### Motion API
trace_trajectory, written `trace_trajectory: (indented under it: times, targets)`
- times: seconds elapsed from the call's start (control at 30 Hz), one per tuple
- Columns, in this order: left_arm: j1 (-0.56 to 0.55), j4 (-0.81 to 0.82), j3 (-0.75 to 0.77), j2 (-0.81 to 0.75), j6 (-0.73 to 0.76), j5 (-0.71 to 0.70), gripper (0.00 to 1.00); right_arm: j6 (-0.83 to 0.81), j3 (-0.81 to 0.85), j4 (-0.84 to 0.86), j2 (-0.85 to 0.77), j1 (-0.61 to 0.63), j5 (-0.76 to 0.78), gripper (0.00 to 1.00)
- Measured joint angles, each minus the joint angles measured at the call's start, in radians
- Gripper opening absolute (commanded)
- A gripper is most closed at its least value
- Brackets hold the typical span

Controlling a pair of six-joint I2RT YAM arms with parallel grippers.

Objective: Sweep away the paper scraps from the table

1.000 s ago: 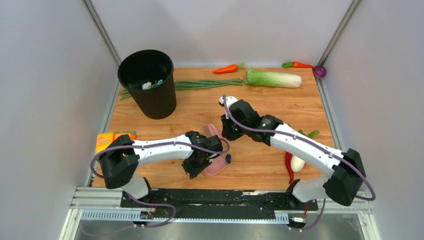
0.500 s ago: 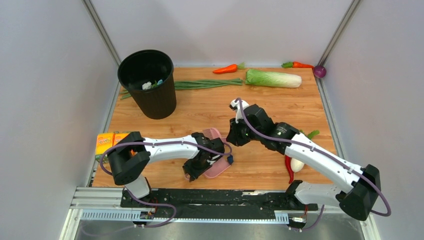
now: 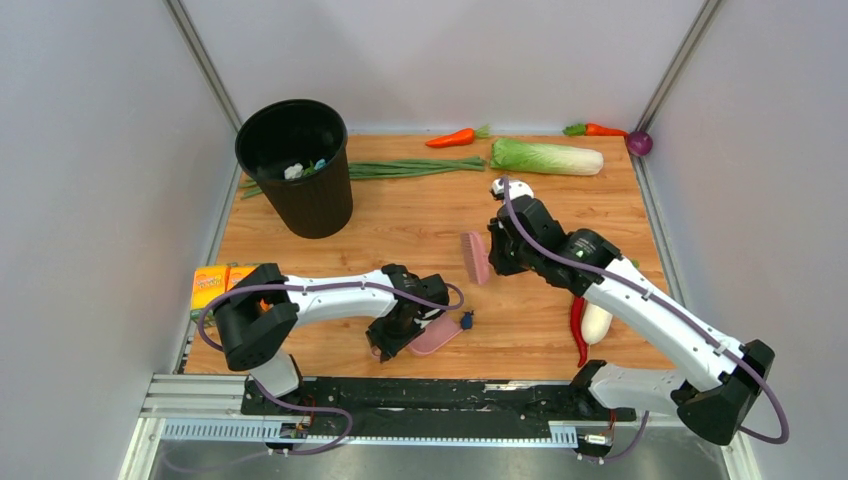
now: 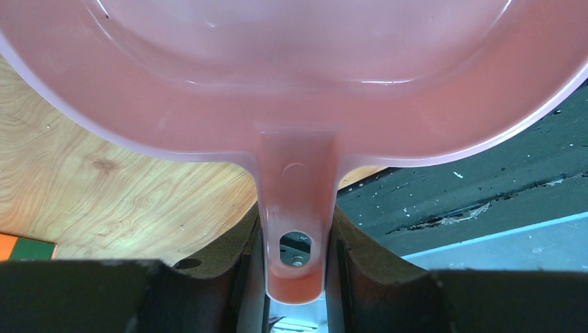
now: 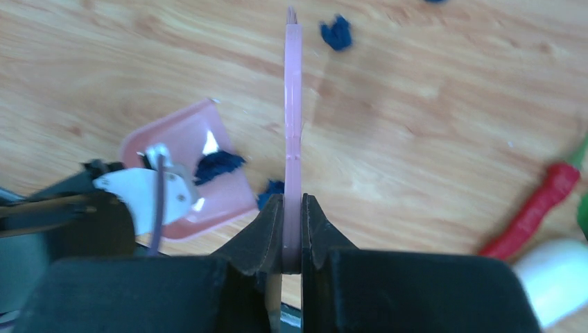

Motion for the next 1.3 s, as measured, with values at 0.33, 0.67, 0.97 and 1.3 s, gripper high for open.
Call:
trace_trajectory:
  times: [0.33, 0.67, 0.97, 1.3]
  targets:
    - [0.000, 0.000, 0.000, 0.000, 0.000, 0.000, 0.00, 0.069, -0.082, -0.159, 0.016, 0.002, -0.011, 0.00]
    - [0.000, 0.001, 0.000, 0.000, 0.000, 0.000, 0.00, 0.119, -0.093, -0.049, 0.079, 0.053, -0.174, 0.00]
    - [0.000, -0.001, 0.000, 0.000, 0.001, 0.000, 0.00, 0.133, -0.101, 0.056, 0.114, 0.060, -0.327, 0.00]
    - [0.000, -0.011, 0.000, 0.000, 0.001, 0.000, 0.00, 0.112, -0.121, 0.058, 0.074, 0.056, -0.337, 0.00]
